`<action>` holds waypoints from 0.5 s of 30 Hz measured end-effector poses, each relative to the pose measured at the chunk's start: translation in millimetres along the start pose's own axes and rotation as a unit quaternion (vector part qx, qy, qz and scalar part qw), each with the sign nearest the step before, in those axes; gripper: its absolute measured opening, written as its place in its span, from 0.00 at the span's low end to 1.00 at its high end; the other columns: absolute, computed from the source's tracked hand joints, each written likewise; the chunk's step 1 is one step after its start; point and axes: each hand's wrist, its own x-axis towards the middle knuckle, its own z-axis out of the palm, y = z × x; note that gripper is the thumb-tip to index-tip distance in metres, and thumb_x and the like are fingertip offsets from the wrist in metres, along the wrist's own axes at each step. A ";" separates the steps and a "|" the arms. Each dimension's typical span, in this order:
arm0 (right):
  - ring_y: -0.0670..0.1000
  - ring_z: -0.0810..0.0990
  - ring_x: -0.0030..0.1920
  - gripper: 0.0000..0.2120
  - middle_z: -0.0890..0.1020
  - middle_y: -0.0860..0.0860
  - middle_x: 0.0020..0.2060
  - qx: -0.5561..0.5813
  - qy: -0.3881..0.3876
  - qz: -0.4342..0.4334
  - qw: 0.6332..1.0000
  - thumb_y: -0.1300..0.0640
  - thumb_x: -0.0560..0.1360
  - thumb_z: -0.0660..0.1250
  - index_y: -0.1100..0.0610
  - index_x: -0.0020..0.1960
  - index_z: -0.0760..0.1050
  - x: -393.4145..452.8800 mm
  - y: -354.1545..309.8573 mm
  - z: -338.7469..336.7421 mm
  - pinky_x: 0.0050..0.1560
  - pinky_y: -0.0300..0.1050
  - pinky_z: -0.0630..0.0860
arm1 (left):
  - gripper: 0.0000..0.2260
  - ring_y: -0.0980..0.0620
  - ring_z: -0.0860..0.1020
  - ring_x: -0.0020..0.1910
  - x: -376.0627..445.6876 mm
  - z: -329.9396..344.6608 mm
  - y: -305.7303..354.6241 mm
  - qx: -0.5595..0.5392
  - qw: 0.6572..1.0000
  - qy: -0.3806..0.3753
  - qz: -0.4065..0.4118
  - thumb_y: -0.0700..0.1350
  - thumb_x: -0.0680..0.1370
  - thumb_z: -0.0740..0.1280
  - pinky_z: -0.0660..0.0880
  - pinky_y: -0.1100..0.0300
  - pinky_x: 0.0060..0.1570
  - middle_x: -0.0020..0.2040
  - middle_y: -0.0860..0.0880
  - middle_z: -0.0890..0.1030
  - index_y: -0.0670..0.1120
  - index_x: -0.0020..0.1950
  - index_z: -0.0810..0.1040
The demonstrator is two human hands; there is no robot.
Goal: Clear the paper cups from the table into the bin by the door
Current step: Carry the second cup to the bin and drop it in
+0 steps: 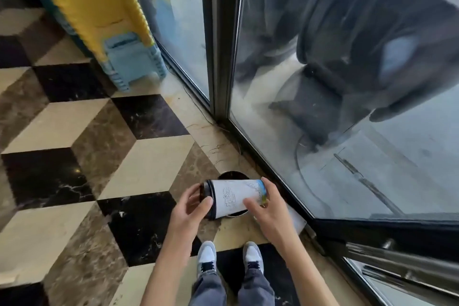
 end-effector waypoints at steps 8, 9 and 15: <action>0.39 0.78 0.56 0.33 0.79 0.43 0.58 -0.030 -0.039 0.089 0.995 0.51 0.74 0.72 0.51 0.75 0.62 106.7 147.3 30.5 0.55 0.35 0.75 | 0.30 0.54 0.82 0.59 105.0 24.8 -162.7 -0.003 0.994 0.036 -0.106 0.62 0.60 0.76 0.78 0.62 0.50 0.59 0.49 0.84 0.56 0.62 0.80; 0.41 0.79 0.55 0.33 0.79 0.44 0.57 -0.030 -0.039 0.098 0.994 0.51 0.74 0.71 0.51 0.75 0.62 120.9 164.4 36.3 0.55 0.38 0.76 | 0.30 0.54 0.82 0.59 119.0 26.7 -178.9 -0.001 0.993 0.040 -0.110 0.61 0.61 0.76 0.78 0.62 0.50 0.58 0.49 0.85 0.56 0.62 0.80; 0.34 0.79 0.48 0.32 0.79 0.42 0.54 -0.064 -0.039 0.107 0.991 0.49 0.73 0.71 0.49 0.74 0.62 208.2 253.4 73.5 0.44 0.32 0.74 | 0.23 0.53 0.84 0.56 200.5 29.0 -263.3 0.003 0.989 0.050 -0.142 0.57 0.66 0.75 0.80 0.58 0.54 0.59 0.48 0.84 0.57 0.61 0.80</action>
